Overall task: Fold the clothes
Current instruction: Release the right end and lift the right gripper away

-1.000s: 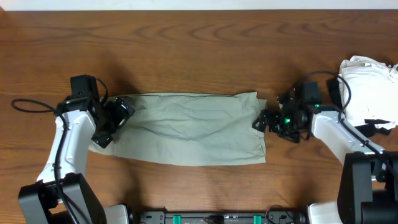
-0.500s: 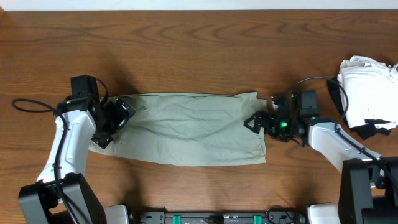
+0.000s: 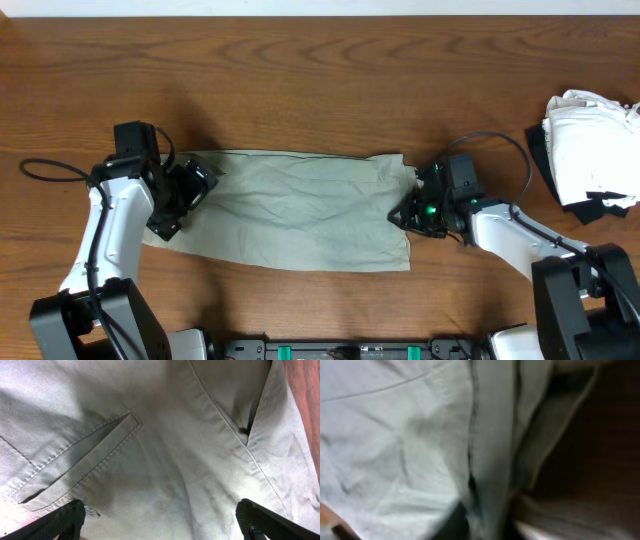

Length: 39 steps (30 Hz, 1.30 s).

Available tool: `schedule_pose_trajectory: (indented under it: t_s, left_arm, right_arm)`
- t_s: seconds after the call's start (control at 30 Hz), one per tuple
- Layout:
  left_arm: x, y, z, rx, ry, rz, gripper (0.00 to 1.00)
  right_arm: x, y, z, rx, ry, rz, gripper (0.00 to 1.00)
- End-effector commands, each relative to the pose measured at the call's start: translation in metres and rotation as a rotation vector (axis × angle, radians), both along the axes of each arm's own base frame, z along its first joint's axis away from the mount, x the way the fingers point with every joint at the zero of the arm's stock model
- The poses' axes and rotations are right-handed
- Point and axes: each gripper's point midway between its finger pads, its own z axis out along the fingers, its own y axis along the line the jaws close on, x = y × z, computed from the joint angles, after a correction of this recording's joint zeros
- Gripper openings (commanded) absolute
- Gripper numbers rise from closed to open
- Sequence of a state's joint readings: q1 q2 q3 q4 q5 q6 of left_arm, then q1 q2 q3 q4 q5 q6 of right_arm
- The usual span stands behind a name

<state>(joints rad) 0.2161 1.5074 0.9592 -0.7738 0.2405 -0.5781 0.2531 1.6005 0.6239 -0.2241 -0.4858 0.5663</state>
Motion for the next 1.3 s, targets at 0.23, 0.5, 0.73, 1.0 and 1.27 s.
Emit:
schedule_pose_trajectory:
  t_s: [0.23,0.5,0.73,1.0,1.27]
  left_arm:
    - [0.001,0.000,0.001,-0.003,-0.002,-0.007,0.98]
    - [0.001,0.002,0.001,0.011,-0.005,-0.023,0.98]
    - [0.001,0.002,0.001,0.011,-0.004,-0.023,0.98]
    - [0.001,0.002,0.001,0.011,-0.004,-0.023,0.98]
    - [0.001,0.002,0.001,0.011,-0.003,-0.023,0.98]
  right_arm:
    - [0.015,-0.048,-0.018,-0.146,0.010,-0.177,0.01]
    - [0.036,-0.139,0.010,-0.350,0.094,-0.337,0.01]
    - [0.047,-0.187,0.062,-0.611,0.118,-0.379,0.01]
    - [0.062,-0.175,0.104,-0.685,0.065,-0.289,0.01]
    - [0.073,-0.098,0.109,-0.664,-0.063,-0.106,0.01]
